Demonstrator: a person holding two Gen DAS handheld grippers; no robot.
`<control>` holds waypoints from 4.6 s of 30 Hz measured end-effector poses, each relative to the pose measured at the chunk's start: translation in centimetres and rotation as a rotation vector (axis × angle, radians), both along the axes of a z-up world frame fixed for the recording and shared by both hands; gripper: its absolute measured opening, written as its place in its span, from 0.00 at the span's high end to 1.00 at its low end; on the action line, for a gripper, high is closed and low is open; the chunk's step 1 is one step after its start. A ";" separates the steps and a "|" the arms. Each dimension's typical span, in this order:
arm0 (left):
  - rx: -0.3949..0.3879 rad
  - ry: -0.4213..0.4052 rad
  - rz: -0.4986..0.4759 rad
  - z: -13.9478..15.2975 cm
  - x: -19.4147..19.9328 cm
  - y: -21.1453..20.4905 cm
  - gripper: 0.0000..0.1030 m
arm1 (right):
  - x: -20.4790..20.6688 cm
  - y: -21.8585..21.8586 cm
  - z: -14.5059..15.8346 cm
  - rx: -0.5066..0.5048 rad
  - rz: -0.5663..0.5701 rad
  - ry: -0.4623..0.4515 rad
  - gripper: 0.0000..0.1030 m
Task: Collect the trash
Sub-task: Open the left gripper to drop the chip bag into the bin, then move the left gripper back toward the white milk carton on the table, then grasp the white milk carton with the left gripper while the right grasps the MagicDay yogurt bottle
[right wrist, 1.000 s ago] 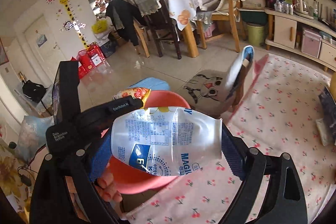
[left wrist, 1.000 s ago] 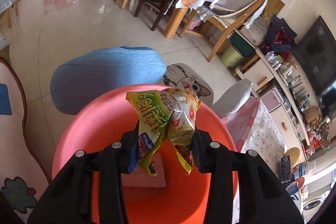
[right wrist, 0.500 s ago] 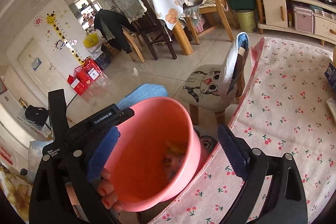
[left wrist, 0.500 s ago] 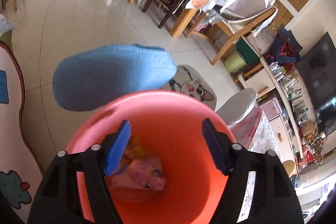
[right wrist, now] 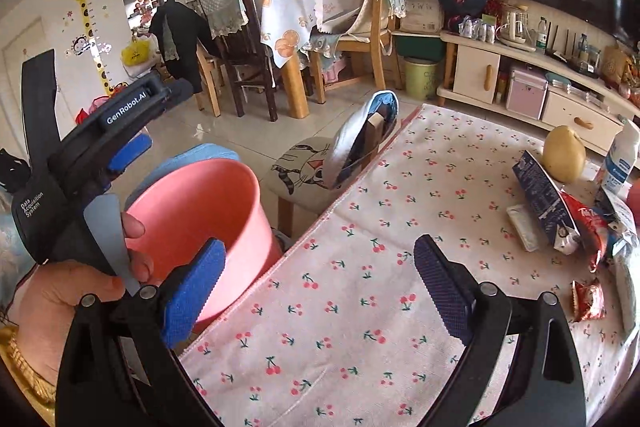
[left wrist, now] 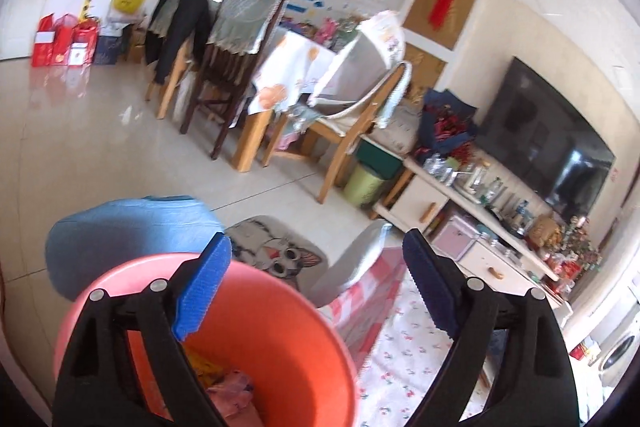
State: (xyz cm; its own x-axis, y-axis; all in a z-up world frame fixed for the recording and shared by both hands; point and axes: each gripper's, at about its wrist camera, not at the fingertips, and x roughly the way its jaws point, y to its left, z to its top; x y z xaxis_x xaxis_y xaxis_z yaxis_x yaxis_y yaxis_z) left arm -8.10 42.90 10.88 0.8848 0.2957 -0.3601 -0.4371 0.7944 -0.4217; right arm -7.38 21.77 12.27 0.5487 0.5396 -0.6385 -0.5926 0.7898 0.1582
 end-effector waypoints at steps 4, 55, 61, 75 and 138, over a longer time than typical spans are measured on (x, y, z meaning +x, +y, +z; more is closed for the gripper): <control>0.063 0.019 -0.058 0.7 0.8 -2.2 0.14 | 0.0 -2.2 0.3 0.009 -0.032 -0.007 0.08; 0.188 0.239 -0.482 -0.7 5.6 -23.9 0.13 | 1.2 -30.3 0.0 0.157 -0.414 -0.012 0.05; 0.157 0.250 -0.536 -0.6 7.2 -25.9 0.13 | 2.0 -33.3 0.3 0.119 -0.480 -0.049 0.05; 0.200 0.356 -0.774 -1.7 19.5 -36.2 0.13 | 6.9 -45.2 -2.6 0.222 -0.713 0.071 0.05; 0.118 0.532 -0.939 -5.3 8.9 -40.6 0.46 | 10.4 -43.8 -8.7 0.141 -0.560 0.292 0.14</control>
State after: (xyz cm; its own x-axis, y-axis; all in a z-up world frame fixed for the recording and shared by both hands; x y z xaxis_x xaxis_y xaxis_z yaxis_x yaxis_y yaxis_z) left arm 0.78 2.26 5.56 0.5147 -0.3599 -0.7782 0.2624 0.9302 -0.2567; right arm 3.05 -22.00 3.55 0.5858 0.3115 -0.7482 -0.0136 0.9269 0.3752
